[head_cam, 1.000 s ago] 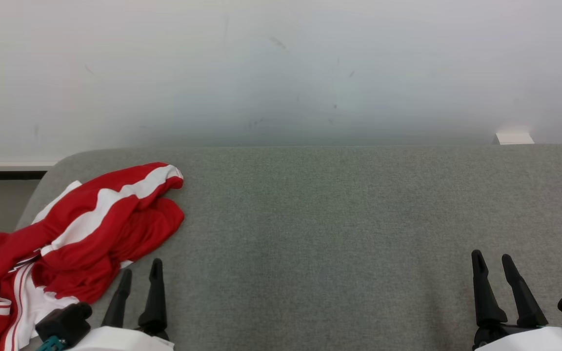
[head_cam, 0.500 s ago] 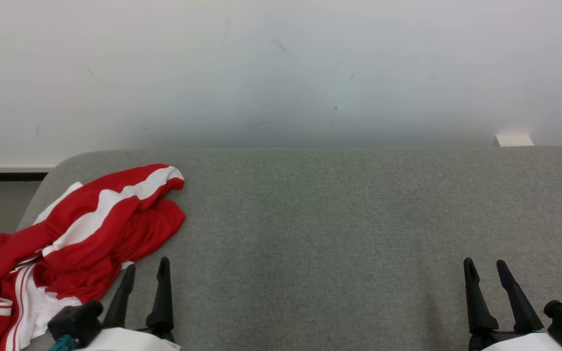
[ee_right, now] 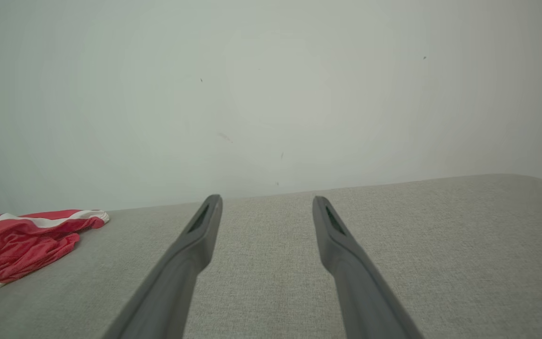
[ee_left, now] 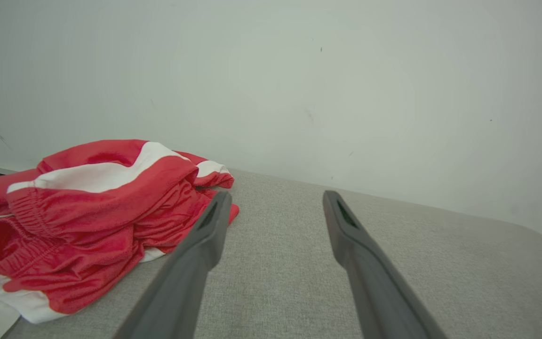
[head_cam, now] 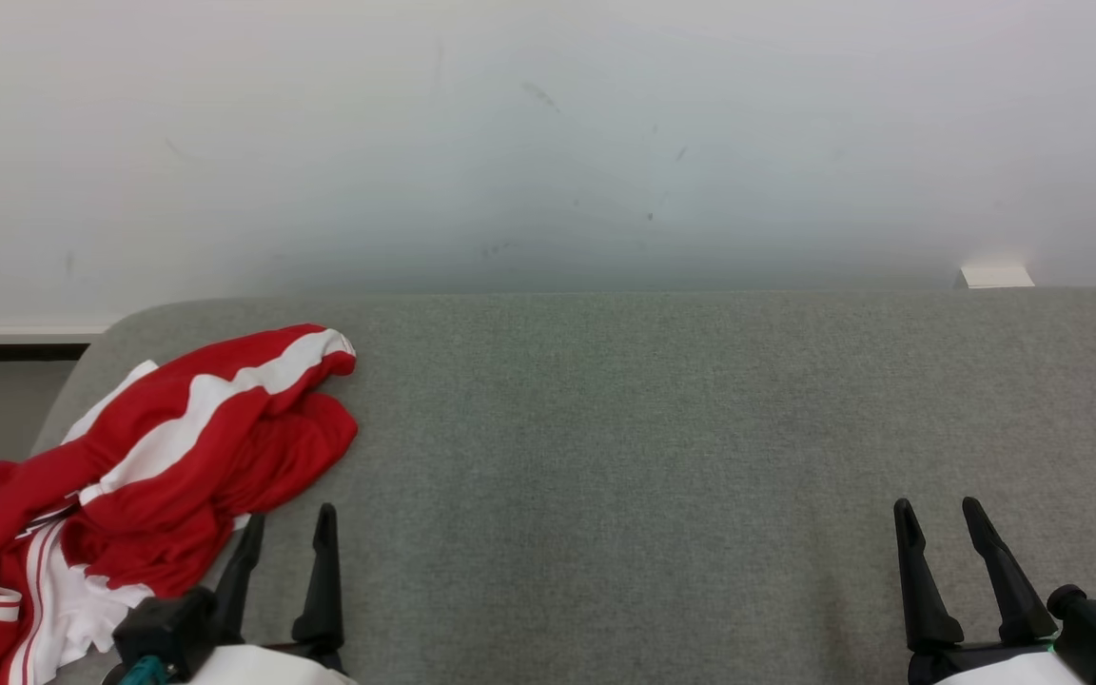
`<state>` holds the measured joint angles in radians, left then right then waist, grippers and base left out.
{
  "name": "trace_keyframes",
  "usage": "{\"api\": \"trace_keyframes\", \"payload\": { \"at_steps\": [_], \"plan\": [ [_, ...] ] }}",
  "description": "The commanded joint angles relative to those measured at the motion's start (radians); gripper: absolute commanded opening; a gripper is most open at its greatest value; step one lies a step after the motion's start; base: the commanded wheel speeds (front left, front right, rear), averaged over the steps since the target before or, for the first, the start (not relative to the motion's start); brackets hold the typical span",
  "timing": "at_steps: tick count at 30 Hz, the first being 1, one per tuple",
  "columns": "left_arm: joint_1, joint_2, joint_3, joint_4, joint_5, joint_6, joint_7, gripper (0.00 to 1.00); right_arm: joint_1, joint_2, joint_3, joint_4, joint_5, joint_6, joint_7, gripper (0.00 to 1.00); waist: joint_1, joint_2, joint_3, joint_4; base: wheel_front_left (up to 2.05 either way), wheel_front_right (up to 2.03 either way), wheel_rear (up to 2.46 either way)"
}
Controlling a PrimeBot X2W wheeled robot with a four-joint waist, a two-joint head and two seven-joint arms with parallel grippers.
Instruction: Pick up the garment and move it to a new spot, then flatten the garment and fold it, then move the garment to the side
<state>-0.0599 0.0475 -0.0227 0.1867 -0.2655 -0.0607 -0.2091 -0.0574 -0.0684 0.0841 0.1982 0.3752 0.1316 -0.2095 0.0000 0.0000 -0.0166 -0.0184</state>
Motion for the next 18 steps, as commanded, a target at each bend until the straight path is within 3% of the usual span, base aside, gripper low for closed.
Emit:
{"api": "trace_keyframes", "payload": {
  "at_steps": [1, 18],
  "plan": [
    [0.006, 0.007, -0.001, -0.007, 0.031, 0.001, -0.010, 1.00, 0.003, -0.004, -0.005, -0.008, -0.016, -0.001, -0.009, 1.00, 0.0000, 0.0000, 0.000, -0.001, 0.00, 0.00, 0.00],
    [0.010, 0.005, -0.001, -0.004, 0.128, -0.006, -0.041, 1.00, 0.012, 0.005, -0.011, -0.020, -0.110, -0.002, -0.041, 1.00, 0.0000, 0.0000, -0.002, -0.007, 0.00, 0.00, 0.00]
  ]
}}
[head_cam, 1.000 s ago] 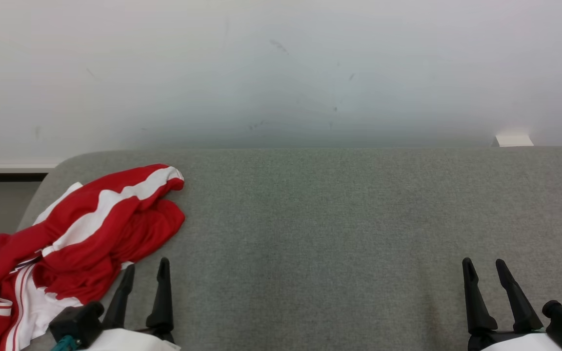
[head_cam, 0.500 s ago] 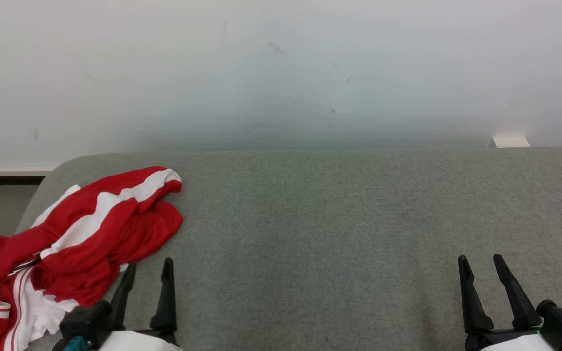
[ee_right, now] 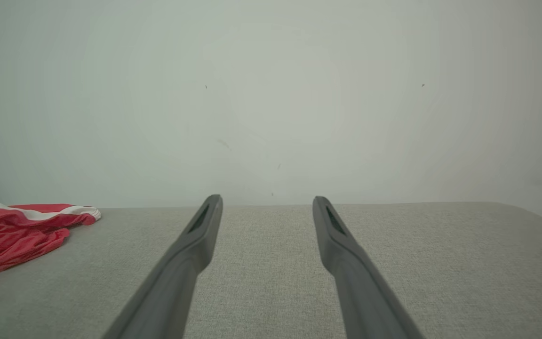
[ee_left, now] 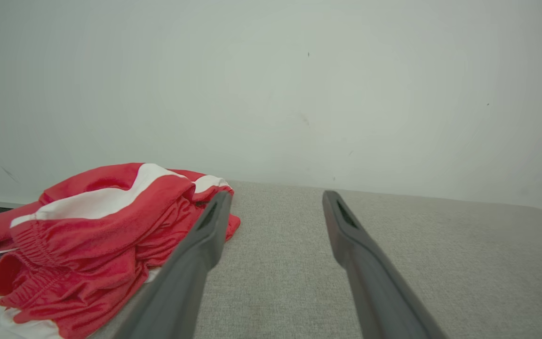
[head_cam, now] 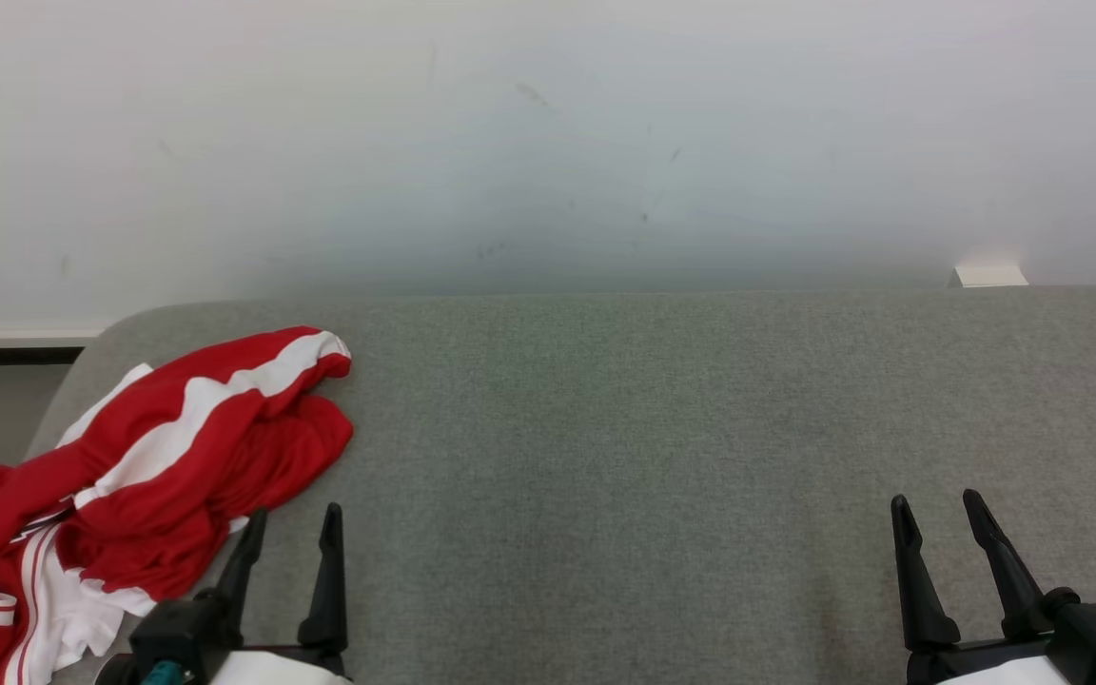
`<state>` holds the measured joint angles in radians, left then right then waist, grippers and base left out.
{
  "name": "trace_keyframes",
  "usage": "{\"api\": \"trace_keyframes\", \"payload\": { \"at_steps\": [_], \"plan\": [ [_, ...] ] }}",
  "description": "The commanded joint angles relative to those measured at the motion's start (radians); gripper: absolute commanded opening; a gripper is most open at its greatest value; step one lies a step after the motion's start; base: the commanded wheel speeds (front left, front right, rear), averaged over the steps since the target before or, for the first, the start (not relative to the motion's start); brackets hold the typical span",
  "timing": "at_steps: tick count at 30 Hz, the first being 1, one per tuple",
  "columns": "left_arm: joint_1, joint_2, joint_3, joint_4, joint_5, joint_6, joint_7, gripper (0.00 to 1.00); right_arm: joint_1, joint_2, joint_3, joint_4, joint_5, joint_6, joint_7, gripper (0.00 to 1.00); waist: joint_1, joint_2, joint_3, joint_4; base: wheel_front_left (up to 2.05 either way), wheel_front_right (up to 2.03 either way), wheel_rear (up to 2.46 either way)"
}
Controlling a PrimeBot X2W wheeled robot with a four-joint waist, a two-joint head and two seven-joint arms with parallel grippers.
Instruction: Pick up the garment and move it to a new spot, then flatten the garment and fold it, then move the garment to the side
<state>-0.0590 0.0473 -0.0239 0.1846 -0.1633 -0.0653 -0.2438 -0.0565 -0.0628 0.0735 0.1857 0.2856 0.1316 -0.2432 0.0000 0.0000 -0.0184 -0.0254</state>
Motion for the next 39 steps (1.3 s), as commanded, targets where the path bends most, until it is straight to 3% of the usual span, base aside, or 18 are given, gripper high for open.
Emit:
{"api": "trace_keyframes", "payload": {
  "at_steps": [1, 10, 39],
  "plan": [
    [0.009, 0.005, 0.000, -0.001, 0.030, -0.001, -0.009, 1.00, 0.011, 0.000, 0.000, -0.008, -0.027, -0.002, -0.010, 1.00, 0.0000, 0.0000, 0.000, -0.001, 0.00, 0.00, 0.00],
    [0.008, 0.006, -0.006, -0.001, 0.080, 0.006, -0.023, 1.00, 0.014, 0.003, 0.004, -0.009, -0.068, -0.002, -0.023, 1.00, 0.0000, 0.0000, 0.001, -0.003, 0.00, 0.00, 0.00],
    [-0.002, 0.006, -0.009, 0.005, 0.047, 0.014, -0.021, 1.00, 0.011, 0.009, 0.002, 0.007, -0.038, -0.002, -0.021, 1.00, 0.0000, 0.0000, -0.001, 0.005, 0.00, 0.00, 0.00]
  ]
}}
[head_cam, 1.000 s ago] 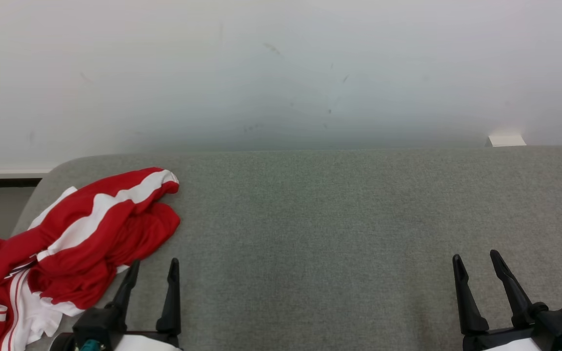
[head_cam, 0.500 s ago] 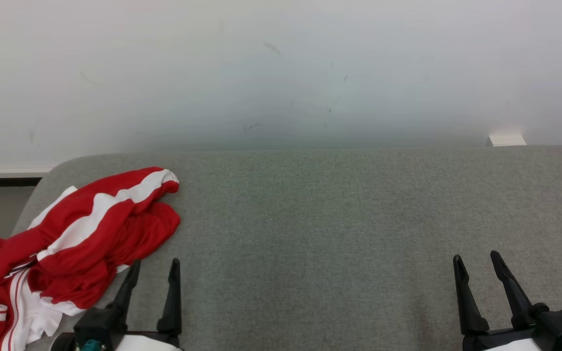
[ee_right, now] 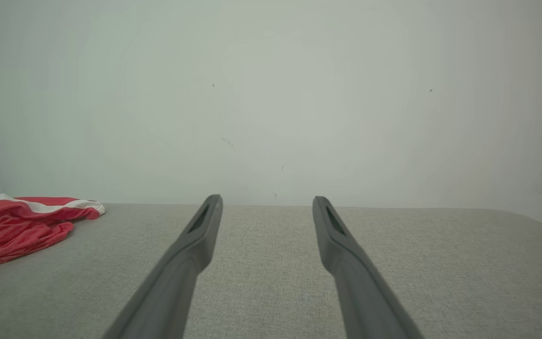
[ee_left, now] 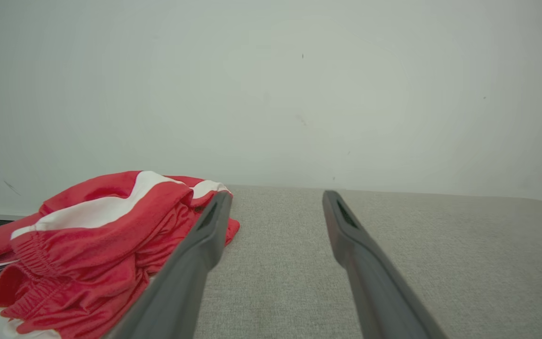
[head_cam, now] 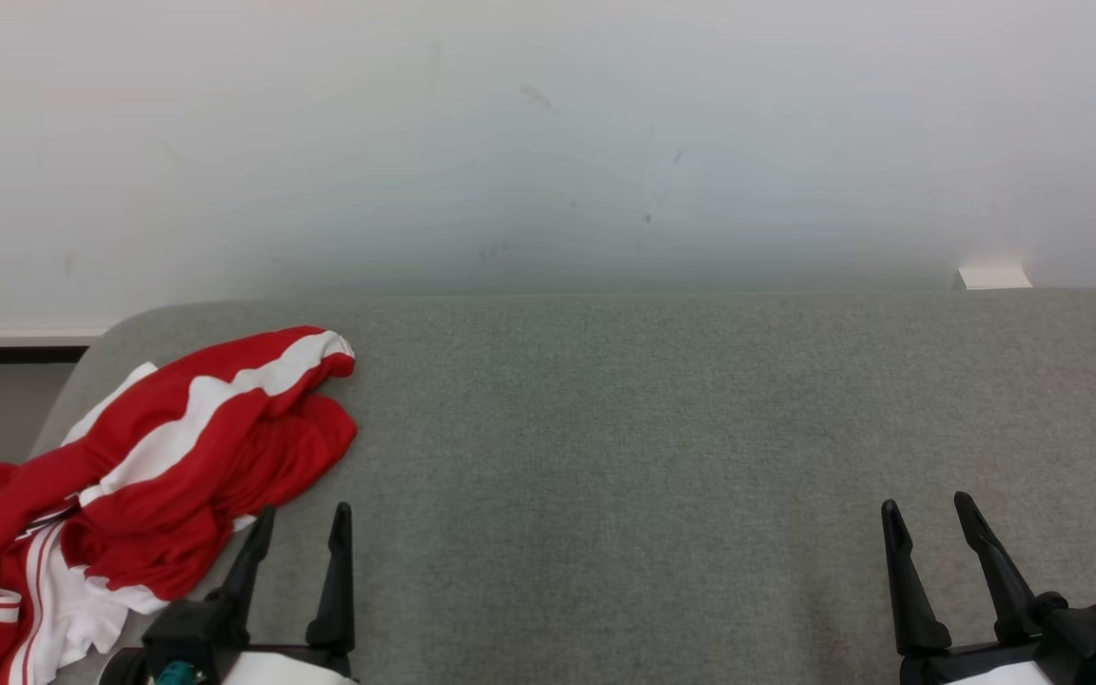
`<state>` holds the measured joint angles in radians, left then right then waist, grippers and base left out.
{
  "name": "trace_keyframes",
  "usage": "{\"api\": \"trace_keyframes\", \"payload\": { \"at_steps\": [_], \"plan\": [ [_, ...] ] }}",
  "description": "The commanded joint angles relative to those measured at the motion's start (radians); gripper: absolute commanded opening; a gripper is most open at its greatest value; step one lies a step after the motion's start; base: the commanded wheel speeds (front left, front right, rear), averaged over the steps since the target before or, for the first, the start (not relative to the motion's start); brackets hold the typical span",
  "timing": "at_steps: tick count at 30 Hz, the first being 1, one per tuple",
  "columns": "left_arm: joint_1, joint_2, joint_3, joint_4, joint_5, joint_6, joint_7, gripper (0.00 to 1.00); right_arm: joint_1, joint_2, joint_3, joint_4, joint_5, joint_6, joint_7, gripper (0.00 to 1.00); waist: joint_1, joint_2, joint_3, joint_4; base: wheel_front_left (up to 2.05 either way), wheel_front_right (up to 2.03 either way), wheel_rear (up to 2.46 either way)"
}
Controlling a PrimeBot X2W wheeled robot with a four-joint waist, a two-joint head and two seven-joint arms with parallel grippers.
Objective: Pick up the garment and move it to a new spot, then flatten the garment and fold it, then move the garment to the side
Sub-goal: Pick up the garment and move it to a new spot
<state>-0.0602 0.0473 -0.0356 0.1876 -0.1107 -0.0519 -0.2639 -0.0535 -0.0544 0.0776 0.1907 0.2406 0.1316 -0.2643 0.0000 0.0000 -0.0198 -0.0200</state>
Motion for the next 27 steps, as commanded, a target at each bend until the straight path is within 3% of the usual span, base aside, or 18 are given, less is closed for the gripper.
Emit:
{"api": "trace_keyframes", "payload": {
  "at_steps": [1, 12, 27],
  "plan": [
    [-0.002, 0.006, 0.003, -0.001, -0.007, 0.000, -0.001, 1.00, 0.008, 0.001, -0.001, 0.002, 0.007, -0.002, 0.000, 1.00, 0.0000, 0.0000, 0.000, 0.002, 0.00, 0.00, 0.00],
    [-0.010, 0.006, 0.012, -0.006, -0.011, 0.001, -0.001, 1.00, -0.007, 0.001, 0.046, 0.008, 0.016, -0.002, 0.000, 1.00, 0.0000, 0.0000, 0.001, 0.055, 0.00, 0.00, 0.00],
    [-0.018, 0.006, 0.044, 0.006, -0.001, -0.003, -0.001, 1.00, -0.011, 0.002, 0.069, 0.014, 0.031, -0.002, 0.000, 1.00, 0.0000, 0.0000, 0.004, 0.234, 0.00, 0.00, 0.00]
  ]
}}
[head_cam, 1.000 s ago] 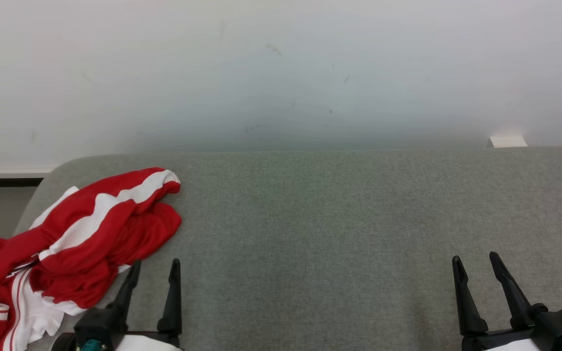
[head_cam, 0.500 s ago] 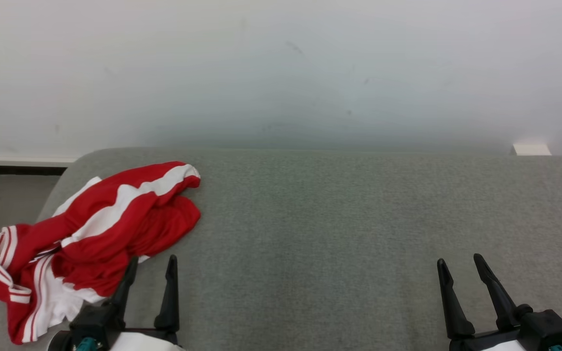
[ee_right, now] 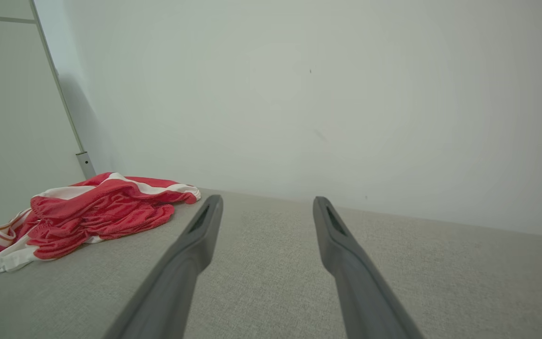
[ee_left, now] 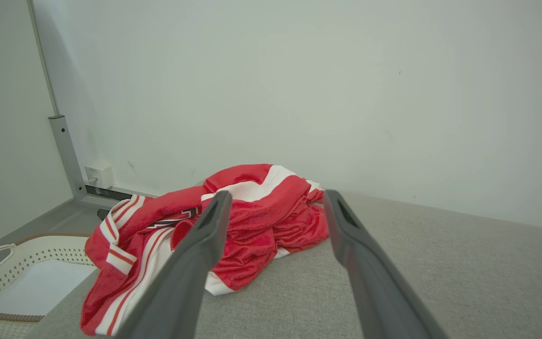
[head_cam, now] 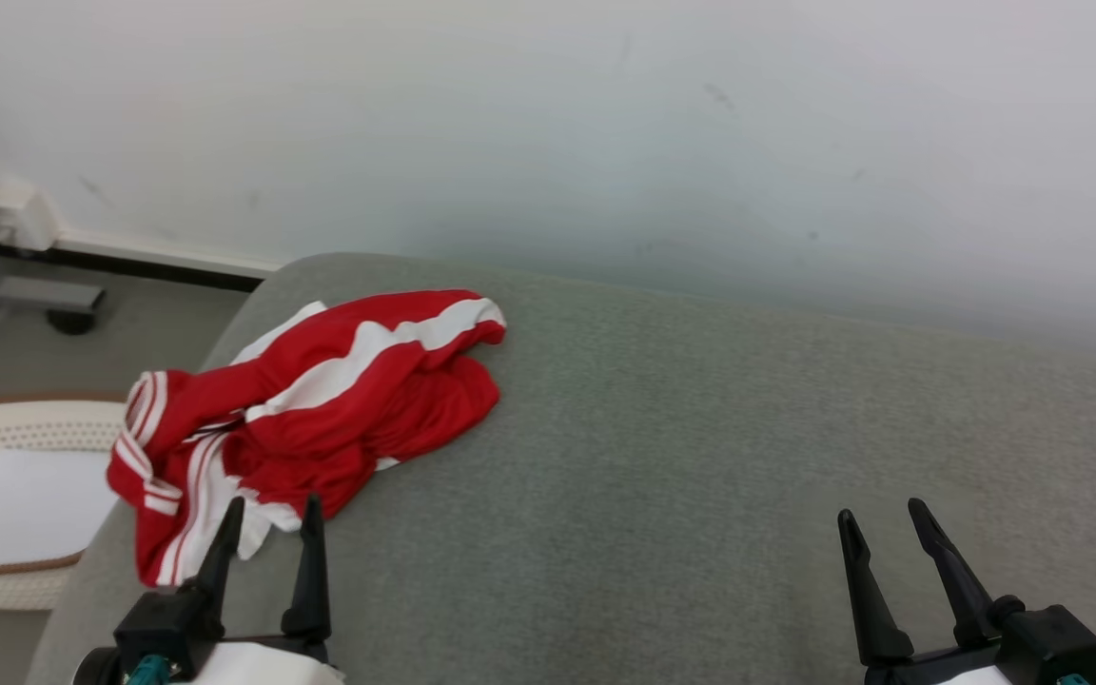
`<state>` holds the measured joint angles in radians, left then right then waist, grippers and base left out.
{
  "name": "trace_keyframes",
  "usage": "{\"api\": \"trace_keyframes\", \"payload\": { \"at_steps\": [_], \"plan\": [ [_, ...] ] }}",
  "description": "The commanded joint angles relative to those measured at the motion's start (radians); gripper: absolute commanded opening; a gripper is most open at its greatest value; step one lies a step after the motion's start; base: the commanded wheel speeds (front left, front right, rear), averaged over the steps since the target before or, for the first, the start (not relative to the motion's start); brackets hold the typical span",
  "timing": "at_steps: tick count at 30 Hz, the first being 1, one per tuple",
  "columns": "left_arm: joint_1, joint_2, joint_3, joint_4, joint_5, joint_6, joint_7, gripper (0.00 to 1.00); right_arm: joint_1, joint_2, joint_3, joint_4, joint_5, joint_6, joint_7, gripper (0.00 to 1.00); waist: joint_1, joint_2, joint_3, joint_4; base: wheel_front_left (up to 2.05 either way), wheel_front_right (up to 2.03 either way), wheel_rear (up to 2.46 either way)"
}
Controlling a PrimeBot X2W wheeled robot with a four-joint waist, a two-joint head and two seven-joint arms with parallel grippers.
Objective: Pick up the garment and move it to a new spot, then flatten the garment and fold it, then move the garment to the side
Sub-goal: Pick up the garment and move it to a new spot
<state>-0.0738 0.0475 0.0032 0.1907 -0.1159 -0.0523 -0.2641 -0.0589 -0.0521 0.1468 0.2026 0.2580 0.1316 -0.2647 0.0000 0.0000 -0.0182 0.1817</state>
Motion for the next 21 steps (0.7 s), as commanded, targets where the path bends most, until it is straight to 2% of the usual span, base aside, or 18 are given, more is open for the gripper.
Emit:
{"api": "trace_keyframes", "payload": {
  "at_steps": [1, 11, 21],
  "plan": [
    [-0.004, 0.006, 0.007, 0.004, 0.001, -0.003, -0.001, 1.00, -0.006, 0.000, 0.001, 0.004, 0.013, -0.002, 0.001, 1.00, 0.0000, 0.0000, 0.003, 0.043, 0.00, 0.00, 0.00],
    [0.004, 0.006, 0.010, 0.012, -0.012, 0.007, -0.001, 1.00, -0.011, -0.003, 0.028, 0.007, 0.008, -0.002, 0.001, 1.00, 0.0000, 0.0000, 0.010, 0.133, 0.00, 0.00, 0.00],
    [0.006, 0.005, 0.038, 0.007, -0.005, 0.006, -0.001, 1.00, -0.020, -0.006, 0.056, 0.015, 0.018, -0.002, 0.000, 1.00, 0.0000, 0.0000, 0.014, 0.128, 0.00, 0.00, 0.00]
  ]
}}
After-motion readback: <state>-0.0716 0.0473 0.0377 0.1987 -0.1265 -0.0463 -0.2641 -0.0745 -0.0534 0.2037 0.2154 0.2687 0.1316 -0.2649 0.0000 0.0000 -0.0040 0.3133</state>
